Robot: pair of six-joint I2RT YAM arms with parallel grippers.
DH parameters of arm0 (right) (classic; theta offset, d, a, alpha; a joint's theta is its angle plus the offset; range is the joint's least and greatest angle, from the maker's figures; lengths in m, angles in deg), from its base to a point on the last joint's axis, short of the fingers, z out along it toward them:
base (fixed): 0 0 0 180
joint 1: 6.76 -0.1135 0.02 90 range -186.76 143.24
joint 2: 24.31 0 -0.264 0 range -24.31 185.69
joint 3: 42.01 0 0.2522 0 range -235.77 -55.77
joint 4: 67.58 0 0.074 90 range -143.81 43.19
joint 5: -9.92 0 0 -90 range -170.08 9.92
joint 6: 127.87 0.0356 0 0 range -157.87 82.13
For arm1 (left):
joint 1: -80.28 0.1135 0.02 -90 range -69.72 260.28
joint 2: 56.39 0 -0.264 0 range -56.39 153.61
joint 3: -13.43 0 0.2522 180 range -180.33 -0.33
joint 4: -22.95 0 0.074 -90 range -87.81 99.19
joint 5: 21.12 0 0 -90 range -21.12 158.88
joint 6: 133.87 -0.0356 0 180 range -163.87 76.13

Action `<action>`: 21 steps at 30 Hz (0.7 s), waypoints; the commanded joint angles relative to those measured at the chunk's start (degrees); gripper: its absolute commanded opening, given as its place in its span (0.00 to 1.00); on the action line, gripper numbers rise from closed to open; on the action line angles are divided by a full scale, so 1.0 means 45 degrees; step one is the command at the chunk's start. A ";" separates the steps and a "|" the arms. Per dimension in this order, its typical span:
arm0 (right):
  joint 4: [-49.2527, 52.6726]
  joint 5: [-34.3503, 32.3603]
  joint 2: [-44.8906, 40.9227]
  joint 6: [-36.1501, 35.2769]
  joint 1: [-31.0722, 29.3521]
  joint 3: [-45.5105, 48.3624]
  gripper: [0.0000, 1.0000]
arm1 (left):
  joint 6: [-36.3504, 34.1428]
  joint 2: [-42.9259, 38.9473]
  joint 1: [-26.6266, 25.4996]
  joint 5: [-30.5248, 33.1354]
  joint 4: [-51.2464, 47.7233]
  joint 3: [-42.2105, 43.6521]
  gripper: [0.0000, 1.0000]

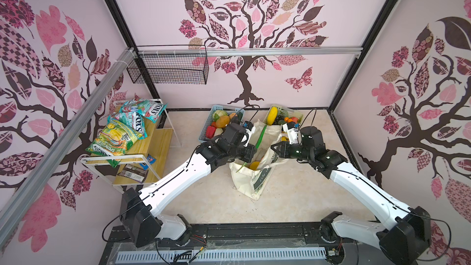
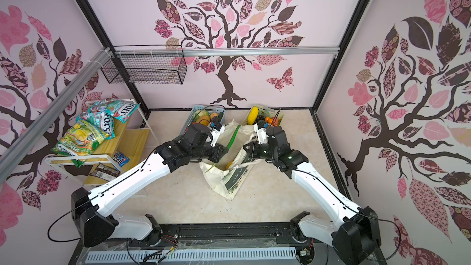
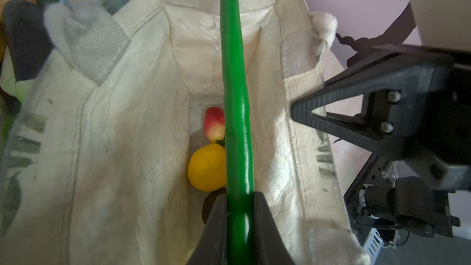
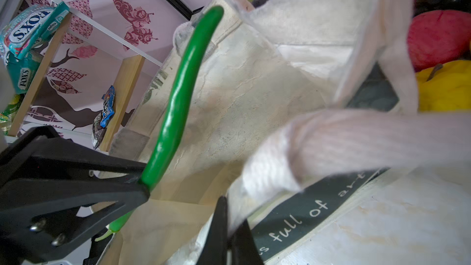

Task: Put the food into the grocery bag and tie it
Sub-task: 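Lower the green vegetable into the bag and open the left gripper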

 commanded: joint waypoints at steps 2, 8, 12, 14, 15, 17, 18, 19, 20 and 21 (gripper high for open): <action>-0.0417 -0.0512 -0.0535 -0.0182 0.0001 -0.0525 0.05 | -0.0561 -0.0329 -0.0240 -0.0088 -0.0986 0.0581 0.17; -0.0524 -0.0449 -0.0433 -0.0191 -0.0005 -0.0545 0.05 | -0.0646 -0.0604 -0.0284 0.0042 -0.1407 0.1211 0.17; -0.0472 -0.0076 -0.0394 -0.0497 -0.0074 -0.0689 0.05 | -0.0507 -0.0047 -0.0284 0.0280 -0.1417 0.1206 0.18; -0.0417 0.0028 -0.0493 -0.0884 -0.0282 -0.0705 0.05 | -0.0246 0.0486 -0.0284 0.0717 -0.1669 0.0874 0.18; -0.0399 0.0010 -0.0543 -0.1038 -0.0419 -0.0702 0.05 | -0.0184 0.0752 -0.0284 0.0910 -0.1813 0.0679 0.18; -0.0341 -0.0067 -0.0623 -0.1367 -0.0799 -0.0674 0.05 | -0.0121 0.1222 -0.0284 0.1098 -0.2019 0.0191 0.19; -0.0315 -0.0087 -0.0628 -0.1478 -0.0959 -0.0647 0.05 | -0.0056 0.1407 -0.0289 0.1121 -0.2033 0.0024 0.19; -0.0263 -0.0089 -0.0609 -0.1596 -0.1123 -0.0608 0.05 | 0.0050 0.1578 -0.0284 0.1141 -0.2030 -0.0165 0.19; -0.0221 -0.0089 -0.0579 -0.1683 -0.1266 -0.0593 0.05 | 0.0122 0.1728 -0.0284 0.1158 -0.2066 -0.0344 0.19; -0.0190 -0.0108 -0.0551 -0.1773 -0.1413 -0.0550 0.05 | 0.0135 0.1915 -0.0284 0.1198 -0.2200 -0.0578 0.20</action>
